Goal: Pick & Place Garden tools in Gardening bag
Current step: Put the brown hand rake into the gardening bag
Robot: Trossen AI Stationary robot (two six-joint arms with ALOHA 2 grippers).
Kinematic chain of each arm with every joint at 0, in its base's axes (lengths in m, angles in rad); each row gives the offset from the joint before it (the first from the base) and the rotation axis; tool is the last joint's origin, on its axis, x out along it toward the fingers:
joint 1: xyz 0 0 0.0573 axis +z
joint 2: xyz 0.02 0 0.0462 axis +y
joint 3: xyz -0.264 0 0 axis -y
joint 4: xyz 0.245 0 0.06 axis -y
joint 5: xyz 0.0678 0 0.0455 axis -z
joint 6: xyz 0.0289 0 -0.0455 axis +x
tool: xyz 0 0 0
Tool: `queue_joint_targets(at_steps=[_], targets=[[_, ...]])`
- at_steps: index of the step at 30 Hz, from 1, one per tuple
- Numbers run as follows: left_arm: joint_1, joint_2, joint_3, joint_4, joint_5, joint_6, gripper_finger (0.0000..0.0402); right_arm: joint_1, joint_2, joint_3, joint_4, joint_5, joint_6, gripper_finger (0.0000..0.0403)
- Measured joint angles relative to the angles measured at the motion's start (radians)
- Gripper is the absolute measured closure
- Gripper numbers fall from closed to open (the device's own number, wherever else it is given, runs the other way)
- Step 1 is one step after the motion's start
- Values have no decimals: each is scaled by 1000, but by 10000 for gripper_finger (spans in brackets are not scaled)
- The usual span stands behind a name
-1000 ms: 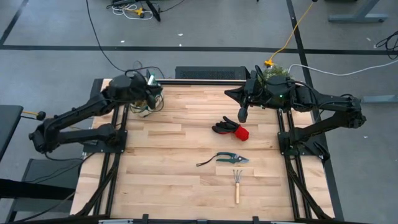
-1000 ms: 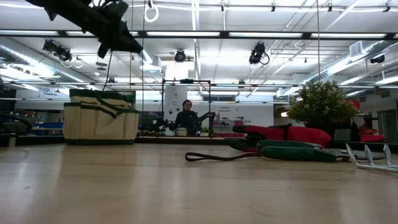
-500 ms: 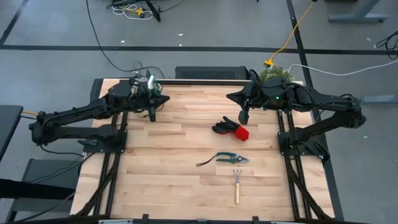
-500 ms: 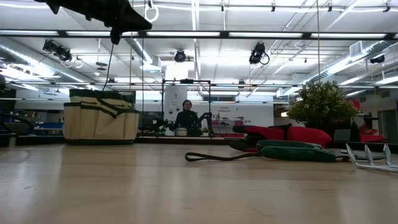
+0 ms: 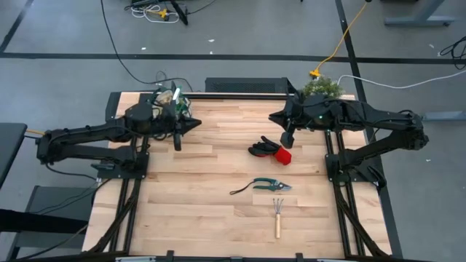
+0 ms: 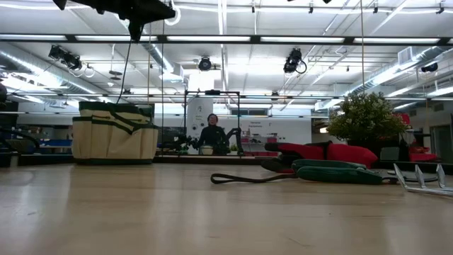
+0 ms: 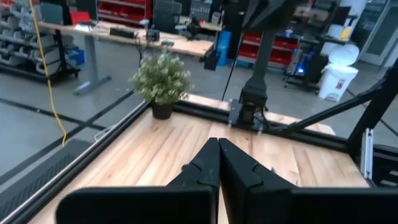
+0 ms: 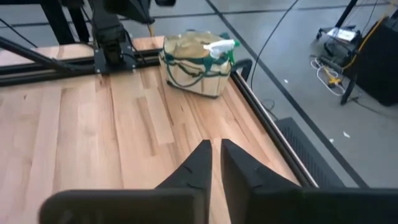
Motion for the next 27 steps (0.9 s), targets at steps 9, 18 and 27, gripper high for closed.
queue_joint_targets(at_steps=[9,18,27], targets=[[-38,0,0,50,-28,2,394,0,42,0,-47,0,20,281],[-43,0,0,49,-46,3,390,0,126,0,-75,0,21,190],[-42,0,0,46,-47,20,394,16,128,0,-73,-1,21,164]])
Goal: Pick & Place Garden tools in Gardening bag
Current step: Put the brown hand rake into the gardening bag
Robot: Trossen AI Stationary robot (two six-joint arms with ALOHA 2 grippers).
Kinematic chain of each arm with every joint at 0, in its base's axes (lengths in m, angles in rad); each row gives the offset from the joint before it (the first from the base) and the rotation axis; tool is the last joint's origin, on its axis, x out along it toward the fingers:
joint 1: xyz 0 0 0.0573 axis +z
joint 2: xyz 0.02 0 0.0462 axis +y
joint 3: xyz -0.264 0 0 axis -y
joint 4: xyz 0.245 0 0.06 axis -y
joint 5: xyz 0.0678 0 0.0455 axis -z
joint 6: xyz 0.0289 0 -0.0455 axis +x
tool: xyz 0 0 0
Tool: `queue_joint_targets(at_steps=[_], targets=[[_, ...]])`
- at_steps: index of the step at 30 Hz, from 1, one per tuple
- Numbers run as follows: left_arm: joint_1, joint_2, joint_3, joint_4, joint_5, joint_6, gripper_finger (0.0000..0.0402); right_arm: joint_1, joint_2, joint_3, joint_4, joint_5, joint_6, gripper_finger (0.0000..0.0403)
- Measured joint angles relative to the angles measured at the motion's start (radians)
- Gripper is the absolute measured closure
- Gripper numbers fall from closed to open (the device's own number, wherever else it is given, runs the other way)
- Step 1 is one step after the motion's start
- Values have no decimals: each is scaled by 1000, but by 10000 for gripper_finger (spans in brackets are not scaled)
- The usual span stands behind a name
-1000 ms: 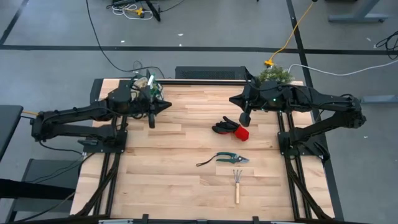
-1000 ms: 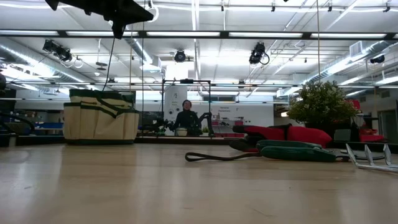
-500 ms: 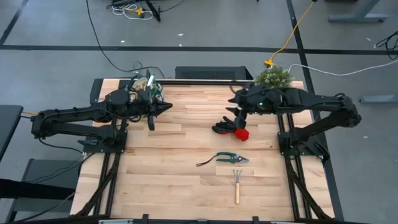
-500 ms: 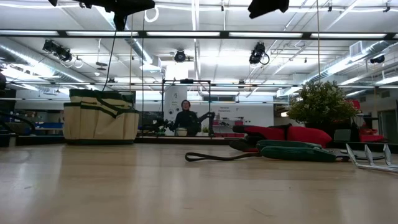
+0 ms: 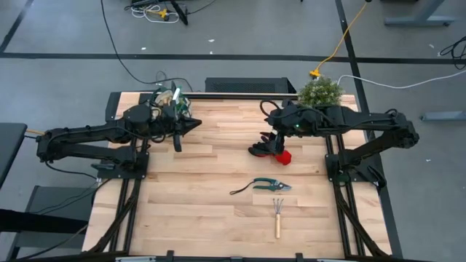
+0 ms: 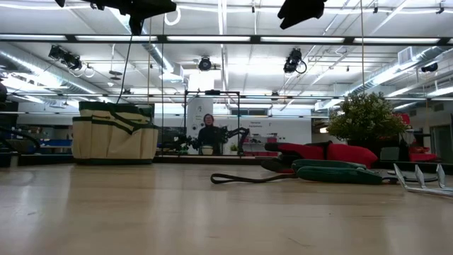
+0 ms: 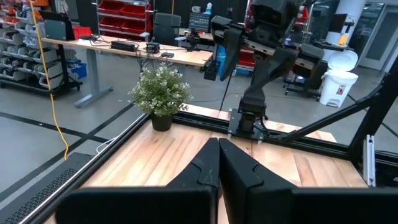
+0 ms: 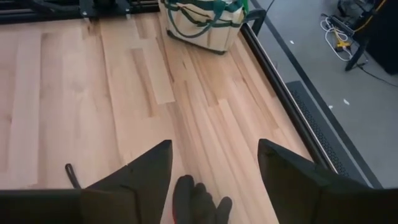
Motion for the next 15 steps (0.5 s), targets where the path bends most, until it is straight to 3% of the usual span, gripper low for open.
queue_joint_targets(at_steps=[3,10,15], targets=[[0,0,0,0,-1,6,388,17,0,0,14,-16,-1,168],[0,0,0,0,-1,7,395,117,0,0,75,-214,-125,181],[0,0,0,1,-1,8,392,184,0,0,71,-238,-185,189]])
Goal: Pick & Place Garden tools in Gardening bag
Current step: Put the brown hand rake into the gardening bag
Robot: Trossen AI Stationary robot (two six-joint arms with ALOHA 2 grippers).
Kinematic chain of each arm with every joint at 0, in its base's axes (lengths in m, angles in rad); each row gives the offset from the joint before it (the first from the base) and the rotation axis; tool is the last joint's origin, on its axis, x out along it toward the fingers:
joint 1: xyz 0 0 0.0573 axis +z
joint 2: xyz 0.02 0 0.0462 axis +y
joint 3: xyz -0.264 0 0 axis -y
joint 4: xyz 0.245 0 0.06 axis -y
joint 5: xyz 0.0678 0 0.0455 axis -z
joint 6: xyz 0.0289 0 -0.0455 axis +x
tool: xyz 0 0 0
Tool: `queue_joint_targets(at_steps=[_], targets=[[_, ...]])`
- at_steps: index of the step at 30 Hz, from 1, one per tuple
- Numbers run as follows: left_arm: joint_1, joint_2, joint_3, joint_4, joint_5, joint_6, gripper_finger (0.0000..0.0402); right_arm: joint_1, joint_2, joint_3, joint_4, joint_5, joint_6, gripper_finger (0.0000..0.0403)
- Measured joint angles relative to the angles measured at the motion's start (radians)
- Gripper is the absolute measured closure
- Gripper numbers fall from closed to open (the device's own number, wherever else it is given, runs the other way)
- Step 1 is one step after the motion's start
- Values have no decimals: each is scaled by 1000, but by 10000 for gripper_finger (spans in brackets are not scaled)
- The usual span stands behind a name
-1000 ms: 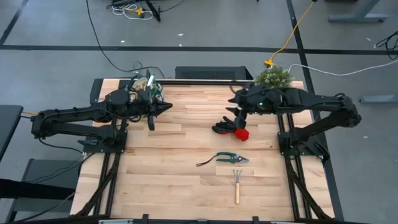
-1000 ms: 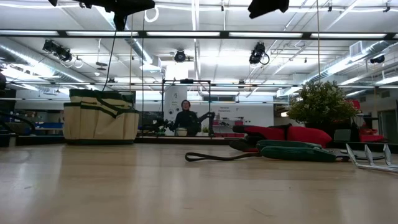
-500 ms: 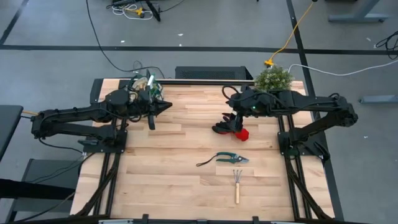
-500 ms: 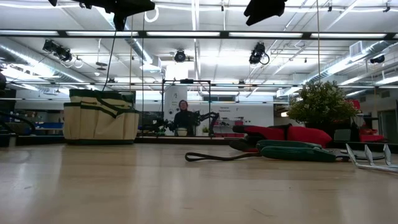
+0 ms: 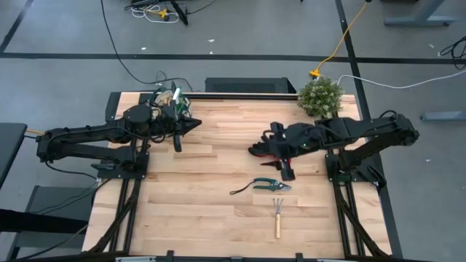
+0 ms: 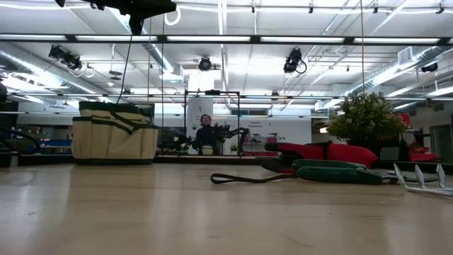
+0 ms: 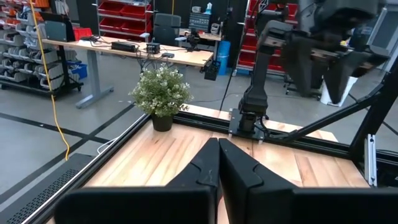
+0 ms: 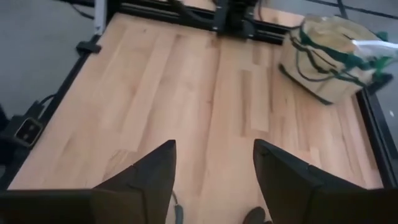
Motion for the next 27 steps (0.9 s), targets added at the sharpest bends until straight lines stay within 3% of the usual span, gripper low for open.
queue_joint_targets(at_steps=[7,20,27], targets=[[0,0,0,0,0,0,392,35,0,0,-2,3,-2,228],[0,0,0,1,0,35,397,98,0,0,-2,3,-2,394],[0,0,0,1,0,58,393,135,-1,0,-13,-66,1,399]])
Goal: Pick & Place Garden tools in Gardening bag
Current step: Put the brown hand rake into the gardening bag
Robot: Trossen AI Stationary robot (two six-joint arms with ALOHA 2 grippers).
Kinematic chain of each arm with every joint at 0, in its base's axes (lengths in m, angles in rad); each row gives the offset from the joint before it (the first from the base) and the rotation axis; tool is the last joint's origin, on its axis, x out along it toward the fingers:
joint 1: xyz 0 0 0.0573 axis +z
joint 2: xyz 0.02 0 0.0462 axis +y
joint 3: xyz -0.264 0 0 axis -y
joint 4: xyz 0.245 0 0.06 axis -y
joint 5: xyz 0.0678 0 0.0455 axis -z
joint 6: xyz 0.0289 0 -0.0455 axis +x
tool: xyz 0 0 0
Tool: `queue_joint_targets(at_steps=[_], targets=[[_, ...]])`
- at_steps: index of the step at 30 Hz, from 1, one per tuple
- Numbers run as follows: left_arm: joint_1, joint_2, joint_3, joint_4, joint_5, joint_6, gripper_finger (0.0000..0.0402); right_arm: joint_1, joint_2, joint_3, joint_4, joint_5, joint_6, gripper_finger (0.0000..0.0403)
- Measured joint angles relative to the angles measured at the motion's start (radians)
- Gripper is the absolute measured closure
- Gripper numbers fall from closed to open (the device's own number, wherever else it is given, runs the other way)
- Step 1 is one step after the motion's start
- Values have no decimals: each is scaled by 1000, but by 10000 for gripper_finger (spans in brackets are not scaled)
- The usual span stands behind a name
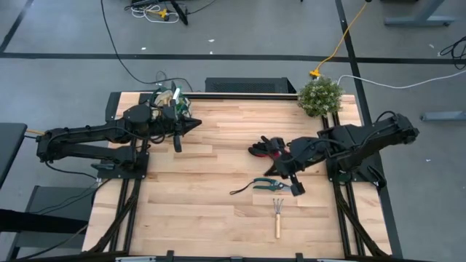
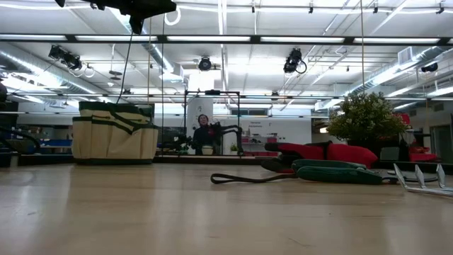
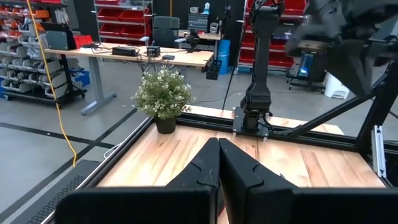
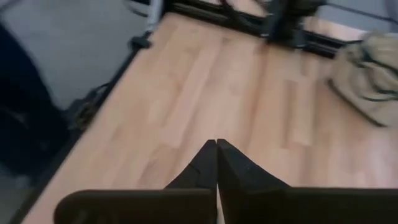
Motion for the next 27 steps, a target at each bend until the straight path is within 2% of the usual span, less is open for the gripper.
queue_joint_targets(at_steps=[12,18,24,27], targets=[[0,0,0,25,-37,-7,395,133,0,0,-167,-165,-52,402],[0,0,0,25,-49,-6,396,184,0,0,-180,-164,-47,402],[0,0,0,25,-49,-8,396,206,9,0,-180,-80,-6,403],[0,0,0,26,-27,-8,398,218,34,0,-180,-77,17,403]])
